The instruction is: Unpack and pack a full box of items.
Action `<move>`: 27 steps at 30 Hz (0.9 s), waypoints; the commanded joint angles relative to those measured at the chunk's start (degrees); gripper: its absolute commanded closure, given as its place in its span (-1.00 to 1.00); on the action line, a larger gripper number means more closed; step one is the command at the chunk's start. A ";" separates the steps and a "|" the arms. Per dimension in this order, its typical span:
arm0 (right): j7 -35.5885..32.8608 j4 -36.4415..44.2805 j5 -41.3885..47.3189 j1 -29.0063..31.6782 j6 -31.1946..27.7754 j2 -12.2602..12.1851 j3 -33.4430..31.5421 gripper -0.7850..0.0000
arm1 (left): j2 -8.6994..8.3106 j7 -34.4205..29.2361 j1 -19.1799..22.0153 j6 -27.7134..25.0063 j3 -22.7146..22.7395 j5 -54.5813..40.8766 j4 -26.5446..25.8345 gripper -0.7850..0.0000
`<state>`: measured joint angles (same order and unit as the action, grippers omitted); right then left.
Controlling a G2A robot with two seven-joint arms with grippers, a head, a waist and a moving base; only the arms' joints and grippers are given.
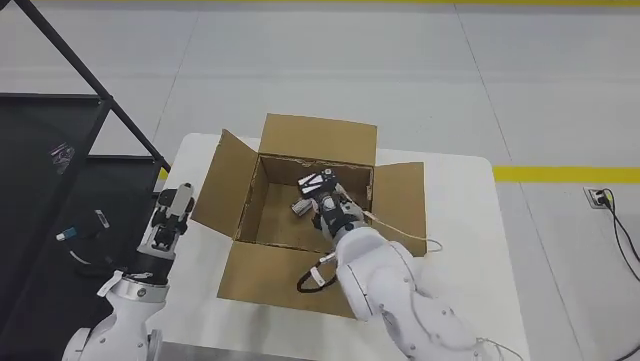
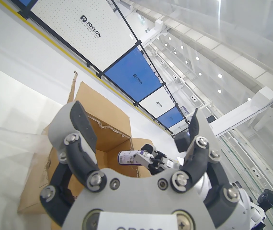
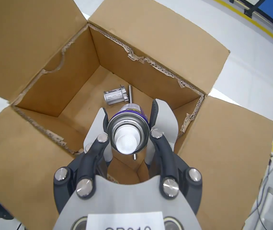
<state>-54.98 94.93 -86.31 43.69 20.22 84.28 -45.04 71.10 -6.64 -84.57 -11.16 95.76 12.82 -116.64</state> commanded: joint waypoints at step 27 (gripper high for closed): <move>5.71 -34.75 7.26 -11.48 6.67 8.67 0.94 0.04 | 0.07 -0.78 0.44 0.02 -1.13 0.18 -0.23 -1.00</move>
<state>-49.19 60.36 -79.20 32.22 27.29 92.86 -43.89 71.16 -7.49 -84.17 -11.13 94.73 12.94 -116.93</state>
